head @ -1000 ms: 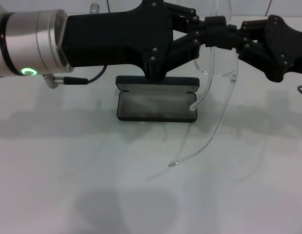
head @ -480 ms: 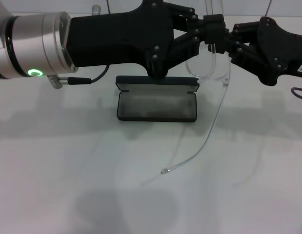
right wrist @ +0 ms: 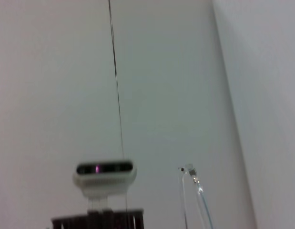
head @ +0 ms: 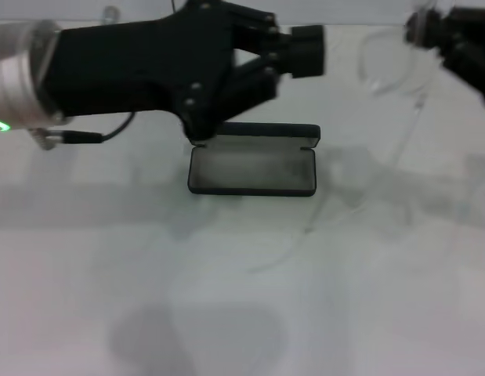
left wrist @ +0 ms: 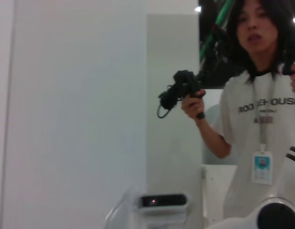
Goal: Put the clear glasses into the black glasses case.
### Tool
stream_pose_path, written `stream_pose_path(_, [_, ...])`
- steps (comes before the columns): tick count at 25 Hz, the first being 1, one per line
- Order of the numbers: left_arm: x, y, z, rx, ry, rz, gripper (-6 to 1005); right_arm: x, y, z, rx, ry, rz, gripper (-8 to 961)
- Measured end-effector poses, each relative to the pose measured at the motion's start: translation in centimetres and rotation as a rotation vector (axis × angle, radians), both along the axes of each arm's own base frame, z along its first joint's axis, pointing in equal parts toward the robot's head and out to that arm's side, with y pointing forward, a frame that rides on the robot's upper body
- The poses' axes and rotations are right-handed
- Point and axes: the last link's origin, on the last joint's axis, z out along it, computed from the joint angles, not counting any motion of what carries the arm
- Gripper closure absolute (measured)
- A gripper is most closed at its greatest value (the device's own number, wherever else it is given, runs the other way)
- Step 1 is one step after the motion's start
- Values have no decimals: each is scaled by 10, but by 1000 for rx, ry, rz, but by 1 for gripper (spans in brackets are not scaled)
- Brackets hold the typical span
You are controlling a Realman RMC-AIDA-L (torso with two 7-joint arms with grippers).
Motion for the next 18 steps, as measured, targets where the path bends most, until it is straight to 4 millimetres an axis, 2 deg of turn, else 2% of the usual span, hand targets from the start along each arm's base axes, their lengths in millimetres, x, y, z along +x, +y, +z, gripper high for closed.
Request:
stream_pose_path(4, [-12, 0, -1, -12, -7, 50, 935, 6, -15, 25, 55, 103, 30, 889])
stream_pose_path(9, [-24, 0, -25, -73, 7, 93, 938, 8, -27, 45, 110, 237, 68, 891])
stream_pose_path(13, [-27, -3, -48, -149, 13, 87, 940, 10, -29, 53, 162, 307, 57, 891])
stream_pose_path(18, [-12, -16, -74, -246, 17, -24, 940, 6, -19, 49, 193, 291, 34, 890])
